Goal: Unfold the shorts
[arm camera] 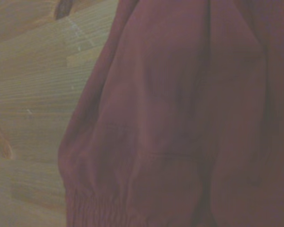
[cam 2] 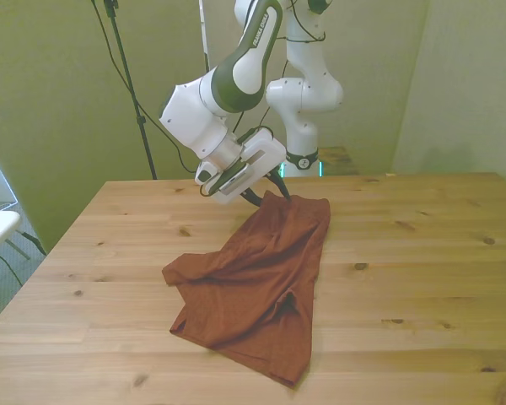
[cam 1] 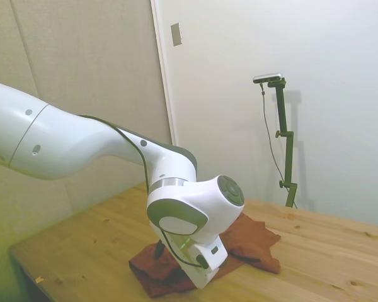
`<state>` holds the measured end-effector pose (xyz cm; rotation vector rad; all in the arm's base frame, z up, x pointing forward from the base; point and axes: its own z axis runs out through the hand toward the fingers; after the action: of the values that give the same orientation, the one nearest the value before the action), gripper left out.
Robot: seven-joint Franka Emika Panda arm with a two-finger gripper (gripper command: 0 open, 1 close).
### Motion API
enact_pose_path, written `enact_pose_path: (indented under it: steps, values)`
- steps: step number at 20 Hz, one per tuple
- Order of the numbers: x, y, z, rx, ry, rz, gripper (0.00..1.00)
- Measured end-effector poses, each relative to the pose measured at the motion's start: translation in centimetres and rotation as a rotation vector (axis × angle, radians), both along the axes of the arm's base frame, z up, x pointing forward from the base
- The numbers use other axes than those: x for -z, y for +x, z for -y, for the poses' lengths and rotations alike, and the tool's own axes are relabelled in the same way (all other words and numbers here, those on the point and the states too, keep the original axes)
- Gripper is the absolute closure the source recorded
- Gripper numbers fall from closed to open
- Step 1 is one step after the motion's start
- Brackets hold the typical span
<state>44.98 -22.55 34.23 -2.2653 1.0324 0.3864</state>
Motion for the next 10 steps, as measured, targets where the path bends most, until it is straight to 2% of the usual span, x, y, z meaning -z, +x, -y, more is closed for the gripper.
enact_pose_path:
  steps: [10]
  values:
    - [0.04, -0.47, 0.73, 0.007, 0.002, 0.006, 1.0]
